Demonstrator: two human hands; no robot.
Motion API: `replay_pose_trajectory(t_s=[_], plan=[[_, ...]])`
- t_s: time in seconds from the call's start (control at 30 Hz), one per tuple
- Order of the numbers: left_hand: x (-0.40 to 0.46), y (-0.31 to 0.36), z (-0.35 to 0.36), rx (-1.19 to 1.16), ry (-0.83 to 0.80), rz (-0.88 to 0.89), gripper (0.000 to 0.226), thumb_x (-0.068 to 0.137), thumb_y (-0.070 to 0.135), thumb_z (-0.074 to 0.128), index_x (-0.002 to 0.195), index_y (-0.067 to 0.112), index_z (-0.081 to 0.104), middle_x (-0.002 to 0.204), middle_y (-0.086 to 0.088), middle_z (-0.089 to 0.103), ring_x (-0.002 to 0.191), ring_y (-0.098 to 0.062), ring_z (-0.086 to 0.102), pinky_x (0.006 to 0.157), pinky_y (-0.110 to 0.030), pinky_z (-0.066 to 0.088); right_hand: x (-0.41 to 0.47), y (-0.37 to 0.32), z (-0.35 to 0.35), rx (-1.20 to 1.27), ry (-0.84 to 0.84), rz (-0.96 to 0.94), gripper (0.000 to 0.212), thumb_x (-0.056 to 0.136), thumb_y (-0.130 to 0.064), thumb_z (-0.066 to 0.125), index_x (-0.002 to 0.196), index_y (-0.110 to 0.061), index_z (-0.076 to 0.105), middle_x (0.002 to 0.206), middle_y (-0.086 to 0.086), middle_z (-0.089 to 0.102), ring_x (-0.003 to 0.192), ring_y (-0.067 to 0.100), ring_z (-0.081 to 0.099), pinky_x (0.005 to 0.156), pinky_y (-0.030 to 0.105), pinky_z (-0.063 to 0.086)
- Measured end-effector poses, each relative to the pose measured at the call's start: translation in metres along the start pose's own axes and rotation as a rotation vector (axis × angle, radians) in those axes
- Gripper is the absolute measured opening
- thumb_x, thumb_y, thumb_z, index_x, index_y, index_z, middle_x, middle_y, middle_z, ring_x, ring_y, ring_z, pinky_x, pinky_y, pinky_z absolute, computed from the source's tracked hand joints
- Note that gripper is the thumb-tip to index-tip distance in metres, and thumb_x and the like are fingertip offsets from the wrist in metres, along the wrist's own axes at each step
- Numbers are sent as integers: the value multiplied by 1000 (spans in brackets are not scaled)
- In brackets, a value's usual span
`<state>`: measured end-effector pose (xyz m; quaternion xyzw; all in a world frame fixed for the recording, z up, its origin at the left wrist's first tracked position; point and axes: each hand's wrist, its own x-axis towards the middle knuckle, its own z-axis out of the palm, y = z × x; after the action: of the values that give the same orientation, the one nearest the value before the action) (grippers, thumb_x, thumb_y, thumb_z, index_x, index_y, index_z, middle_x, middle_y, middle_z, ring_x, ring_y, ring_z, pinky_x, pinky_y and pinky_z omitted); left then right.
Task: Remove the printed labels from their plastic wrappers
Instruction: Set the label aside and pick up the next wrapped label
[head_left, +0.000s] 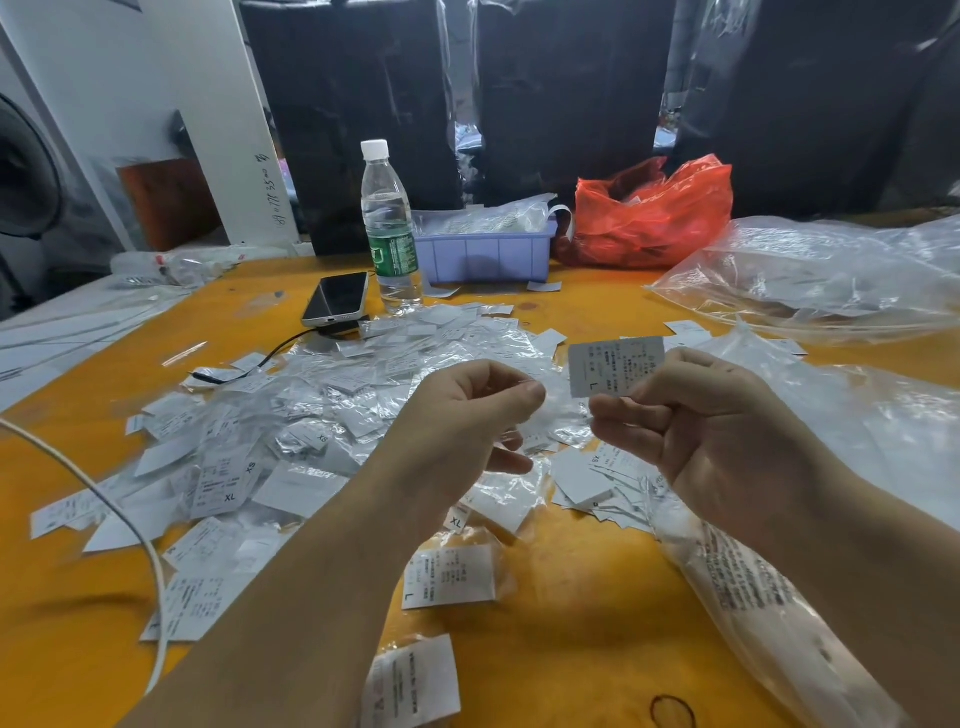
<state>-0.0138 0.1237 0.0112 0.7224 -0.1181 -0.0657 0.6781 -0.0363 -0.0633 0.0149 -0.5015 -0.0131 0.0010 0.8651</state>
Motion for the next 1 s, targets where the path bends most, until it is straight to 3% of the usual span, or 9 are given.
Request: replay_pose_trajectory(t_s=[0.23,0.37,0.53,0.63,0.73,0.9,1.0], plan=[[4,0,-1,-71,58,-28,7,89,16,69,82,14,71,63,7,60,57,-7,58,59,-28,56,-5,-1,2,38,-116,-27,29,56,3,59,79,-9,46,81,19,71,61,24,71,56,28,57],[5,-1,-1,-98,56,-21,8,89,16,68,82,15,71,65,6,62,57,-8,59,58,-27,55,-4,3,3,8,-129,11,35,58,4,58,88,-9,47,84,22,72,62,24,71,57,28,58],[5,0,-1,-121,47,-13,3,89,15,68,87,12,70,65,6,64,58,-9,60,58,-26,55,-2,5,1,-17,-100,-3,31,76,17,52,95,-8,47,83,22,73,64,28,71,58,29,58],[5,-1,-2,-129,48,-12,2,88,13,69,88,12,70,67,4,66,58,-9,62,58,-26,55,-1,4,1,-20,-67,-10,28,72,15,56,83,-9,47,82,22,73,64,29,71,58,29,58],[5,-1,-2,-145,49,-4,3,87,10,69,88,12,70,70,2,68,58,-10,62,57,-26,56,-1,4,0,4,-11,-34,28,81,17,47,73,-9,43,77,21,73,63,29,71,58,29,58],[5,0,-3,-161,53,8,6,85,9,69,90,12,69,69,2,68,57,-9,61,57,-26,55,-2,3,0,32,-1,-52,29,81,17,47,70,-9,42,76,20,73,63,30,71,58,29,58],[5,0,-2,-150,57,9,5,86,9,70,90,12,69,70,2,69,57,-9,61,57,-25,55,-4,3,2,33,-62,-26,26,67,13,54,78,-8,44,76,20,72,60,27,71,56,28,57]])
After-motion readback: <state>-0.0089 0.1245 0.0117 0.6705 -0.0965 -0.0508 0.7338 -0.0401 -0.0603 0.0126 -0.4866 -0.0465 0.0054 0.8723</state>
